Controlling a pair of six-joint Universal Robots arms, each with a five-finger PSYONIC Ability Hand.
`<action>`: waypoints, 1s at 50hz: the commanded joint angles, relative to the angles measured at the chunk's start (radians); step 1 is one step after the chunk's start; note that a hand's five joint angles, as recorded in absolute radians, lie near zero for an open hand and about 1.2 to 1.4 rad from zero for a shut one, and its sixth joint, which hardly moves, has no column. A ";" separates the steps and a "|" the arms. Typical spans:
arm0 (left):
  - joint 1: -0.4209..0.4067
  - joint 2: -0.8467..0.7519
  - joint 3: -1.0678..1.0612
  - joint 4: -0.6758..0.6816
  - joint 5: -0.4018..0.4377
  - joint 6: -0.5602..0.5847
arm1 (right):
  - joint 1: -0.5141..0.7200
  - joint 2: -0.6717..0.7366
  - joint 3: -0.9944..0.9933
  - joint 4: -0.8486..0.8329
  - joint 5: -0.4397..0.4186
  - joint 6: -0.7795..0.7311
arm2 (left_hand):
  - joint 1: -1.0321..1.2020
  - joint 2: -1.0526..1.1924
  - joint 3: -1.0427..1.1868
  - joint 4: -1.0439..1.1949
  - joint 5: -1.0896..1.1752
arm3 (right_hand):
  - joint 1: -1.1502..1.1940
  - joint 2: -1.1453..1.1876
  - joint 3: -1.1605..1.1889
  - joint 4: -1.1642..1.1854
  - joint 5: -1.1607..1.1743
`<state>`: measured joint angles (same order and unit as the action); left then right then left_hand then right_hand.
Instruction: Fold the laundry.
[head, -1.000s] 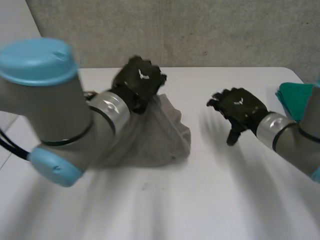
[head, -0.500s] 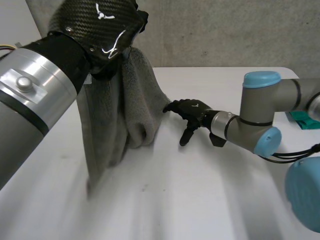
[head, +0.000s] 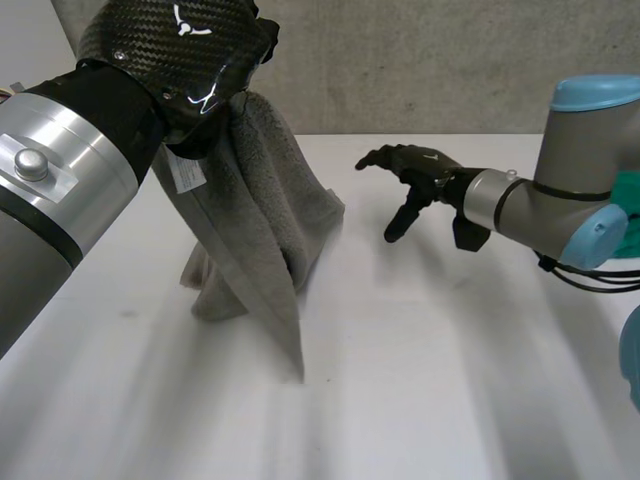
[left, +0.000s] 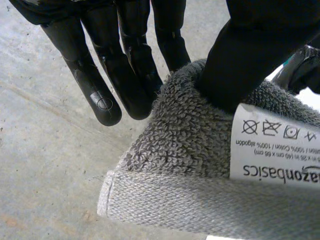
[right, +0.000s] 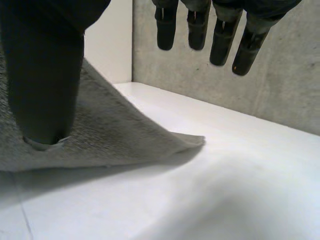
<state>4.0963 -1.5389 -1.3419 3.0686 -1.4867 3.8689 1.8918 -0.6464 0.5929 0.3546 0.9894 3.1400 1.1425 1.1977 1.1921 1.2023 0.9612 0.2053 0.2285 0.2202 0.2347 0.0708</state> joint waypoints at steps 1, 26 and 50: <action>-0.005 0.014 -0.005 0.001 -0.001 -0.002 | 0.004 0.120 -0.117 0.001 0.012 -0.037 | 0.254 0.199 0.204 0.194 0.260 | -0.031 -0.054 -0.046 -0.060 -0.071; -0.008 0.097 -0.052 0.002 0.000 -0.002 | 0.187 0.406 -0.418 -0.109 0.044 0.179 | 0.254 0.199 0.204 0.194 0.260 | 1.188 1.164 1.173 1.158 1.148; 0.211 -0.020 -0.013 0.160 -0.075 -0.006 | -0.057 -0.375 -0.069 0.213 0.226 -0.613 | 0.254 0.199 0.204 0.194 0.260 | 1.191 1.168 1.176 1.162 1.151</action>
<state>4.2779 -1.5207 -1.3397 3.1959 -1.5497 3.8668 1.8338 -0.8251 0.3333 0.4798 1.1981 2.6819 1.1425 1.1989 1.1936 1.2029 0.9612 0.9932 1.1755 1.1791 1.1866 0.9914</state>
